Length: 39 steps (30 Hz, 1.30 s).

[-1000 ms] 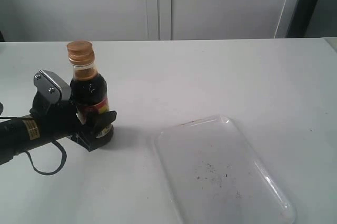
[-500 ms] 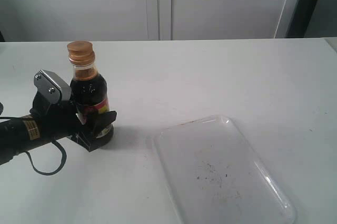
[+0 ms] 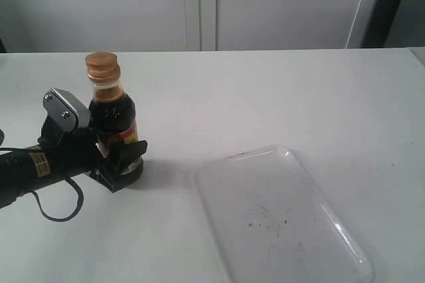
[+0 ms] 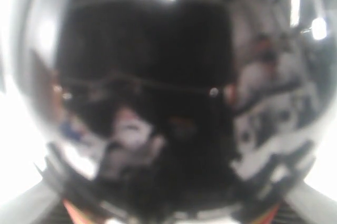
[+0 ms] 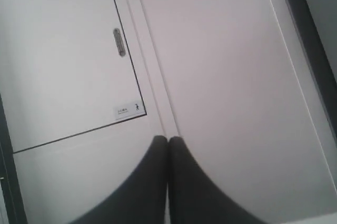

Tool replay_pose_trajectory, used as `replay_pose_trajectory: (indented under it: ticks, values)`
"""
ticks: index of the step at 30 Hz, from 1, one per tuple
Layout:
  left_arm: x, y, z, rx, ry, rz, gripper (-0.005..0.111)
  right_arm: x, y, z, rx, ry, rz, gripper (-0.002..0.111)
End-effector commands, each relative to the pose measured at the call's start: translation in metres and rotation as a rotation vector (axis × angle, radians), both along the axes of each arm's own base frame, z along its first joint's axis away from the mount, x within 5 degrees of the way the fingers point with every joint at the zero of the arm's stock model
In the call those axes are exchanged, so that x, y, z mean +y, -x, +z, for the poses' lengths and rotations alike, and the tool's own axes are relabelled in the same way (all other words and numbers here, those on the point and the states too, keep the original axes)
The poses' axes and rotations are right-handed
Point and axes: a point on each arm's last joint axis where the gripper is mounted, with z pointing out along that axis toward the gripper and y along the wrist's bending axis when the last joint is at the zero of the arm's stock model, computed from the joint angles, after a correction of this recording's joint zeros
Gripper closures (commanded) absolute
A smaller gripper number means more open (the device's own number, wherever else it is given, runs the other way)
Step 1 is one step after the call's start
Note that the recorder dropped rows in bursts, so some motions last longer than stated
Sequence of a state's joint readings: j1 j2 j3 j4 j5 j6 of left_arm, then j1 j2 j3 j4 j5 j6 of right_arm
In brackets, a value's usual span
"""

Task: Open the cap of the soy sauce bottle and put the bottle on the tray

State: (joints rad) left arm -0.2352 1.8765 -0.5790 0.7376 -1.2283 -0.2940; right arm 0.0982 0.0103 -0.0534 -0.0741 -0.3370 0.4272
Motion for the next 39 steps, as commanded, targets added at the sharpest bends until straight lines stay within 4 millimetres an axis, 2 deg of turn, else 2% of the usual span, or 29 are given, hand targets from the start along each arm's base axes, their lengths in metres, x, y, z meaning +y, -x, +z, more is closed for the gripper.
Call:
replay_pose_trajectory:
  ticks: [1, 4, 8, 13, 19, 23, 27, 33, 39]
  values:
    - [0.0, 0.003, -0.002, 0.003, -0.02, -0.02, 0.107, 0.003, -0.007, 0.036, -0.025, 0.051, -0.005, 0.108]
    - [0.0, 0.003, -0.002, 0.003, -0.02, -0.02, 0.107, 0.007, -0.023, 0.058, 0.013, 0.121, -0.006, 0.108]
    - [0.0, 0.003, -0.002, 0.003, -0.02, -0.02, 0.107, 0.01, -0.056, 0.09, 0.122, 0.169, -0.011, 0.108]
    - [0.0, 0.003, -0.002, 0.003, -0.02, -0.02, 0.107, 0.008, -0.085, 0.105, 0.301, 0.276, -0.075, 0.108]
    - [0.0, 0.003, -0.002, 0.006, -0.018, -0.02, 0.107, 0.007, -0.113, 0.1, 0.612, 0.531, -0.143, 0.108]
    - [-0.001, 0.003, -0.002, 0.005, -0.02, -0.024, 0.107, 0.013, -0.123, 0.094, 0.75, 0.609, -0.112, 0.108]
    - [-0.001, 0.003, -0.002, 0.005, -0.02, -0.024, 0.107, 0.036, -0.129, 0.086, 0.833, 0.691, 0.062, 0.108]
    - [-0.001, 0.003, -0.002, 0.008, -0.017, -0.025, 0.107, 0.082, -0.127, 0.071, 0.852, 0.757, 0.459, 0.108]
    - [-0.001, 0.004, -0.002, 0.007, -0.019, -0.028, 0.107, 0.113, -0.124, 0.06, 0.861, 0.769, 0.689, 0.108]
